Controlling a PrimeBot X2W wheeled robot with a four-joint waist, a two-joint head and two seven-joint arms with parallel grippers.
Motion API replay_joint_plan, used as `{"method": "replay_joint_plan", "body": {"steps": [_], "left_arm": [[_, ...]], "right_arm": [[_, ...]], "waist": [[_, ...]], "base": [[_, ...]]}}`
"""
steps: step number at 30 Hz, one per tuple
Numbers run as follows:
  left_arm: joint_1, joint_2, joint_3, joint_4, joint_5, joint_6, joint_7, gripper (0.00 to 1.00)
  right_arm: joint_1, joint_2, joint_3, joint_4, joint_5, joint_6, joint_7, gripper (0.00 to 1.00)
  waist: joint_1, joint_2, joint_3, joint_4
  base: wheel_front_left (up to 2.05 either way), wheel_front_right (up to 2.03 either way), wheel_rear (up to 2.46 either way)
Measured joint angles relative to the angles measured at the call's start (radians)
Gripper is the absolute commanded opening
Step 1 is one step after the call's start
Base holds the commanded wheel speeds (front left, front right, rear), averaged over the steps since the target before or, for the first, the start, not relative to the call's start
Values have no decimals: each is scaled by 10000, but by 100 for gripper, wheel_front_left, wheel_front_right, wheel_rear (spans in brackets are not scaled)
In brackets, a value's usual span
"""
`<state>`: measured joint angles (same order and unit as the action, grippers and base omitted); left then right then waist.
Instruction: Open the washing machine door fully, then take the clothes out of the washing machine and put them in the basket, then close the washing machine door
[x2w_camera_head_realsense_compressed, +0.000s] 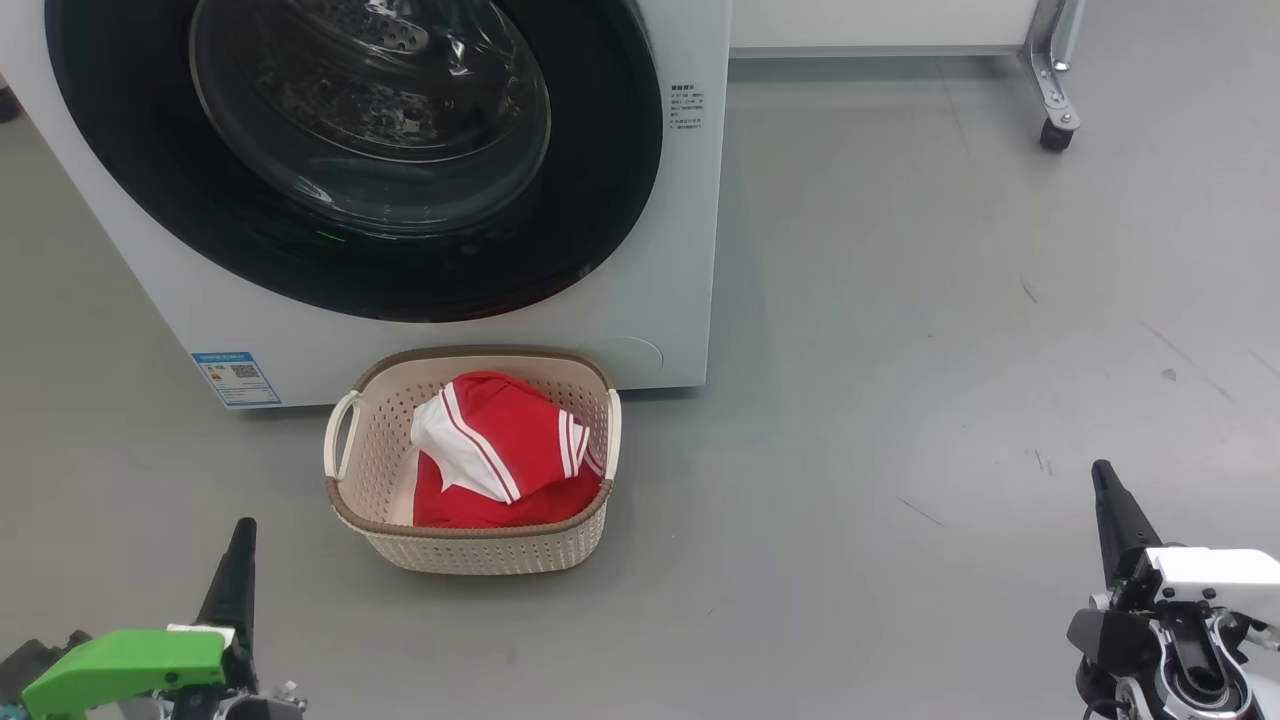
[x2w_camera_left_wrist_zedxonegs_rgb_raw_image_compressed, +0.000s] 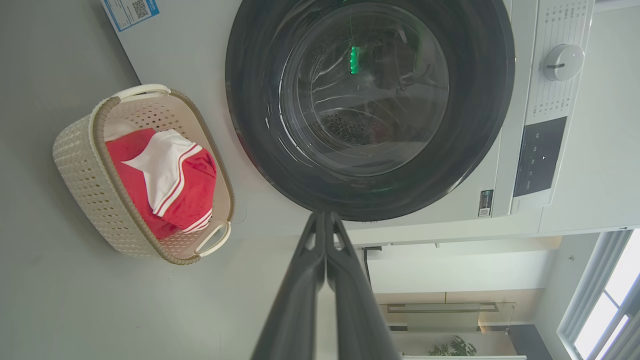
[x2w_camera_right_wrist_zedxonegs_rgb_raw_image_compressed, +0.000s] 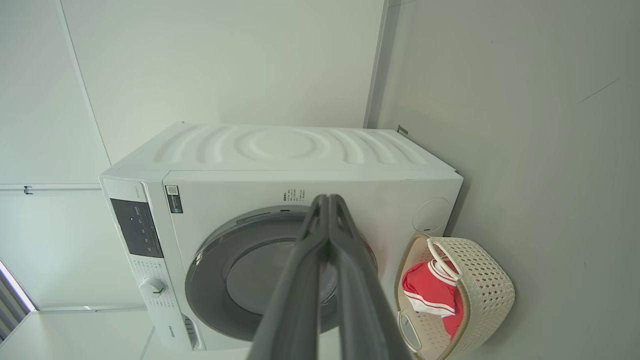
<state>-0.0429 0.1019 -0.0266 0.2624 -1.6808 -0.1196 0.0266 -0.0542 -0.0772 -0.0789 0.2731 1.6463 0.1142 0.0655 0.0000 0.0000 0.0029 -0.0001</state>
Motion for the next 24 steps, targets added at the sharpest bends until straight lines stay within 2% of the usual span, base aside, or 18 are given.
{"method": "replay_joint_plan", "body": {"steps": [24], "left_arm": [[-39,-2,35,88,0,-2,2,0]], "right_arm": [[-5,6,-13,46,0,71,2,0]], "waist": [[0,0,-2,0]], "base": [[0,0,0]]}}
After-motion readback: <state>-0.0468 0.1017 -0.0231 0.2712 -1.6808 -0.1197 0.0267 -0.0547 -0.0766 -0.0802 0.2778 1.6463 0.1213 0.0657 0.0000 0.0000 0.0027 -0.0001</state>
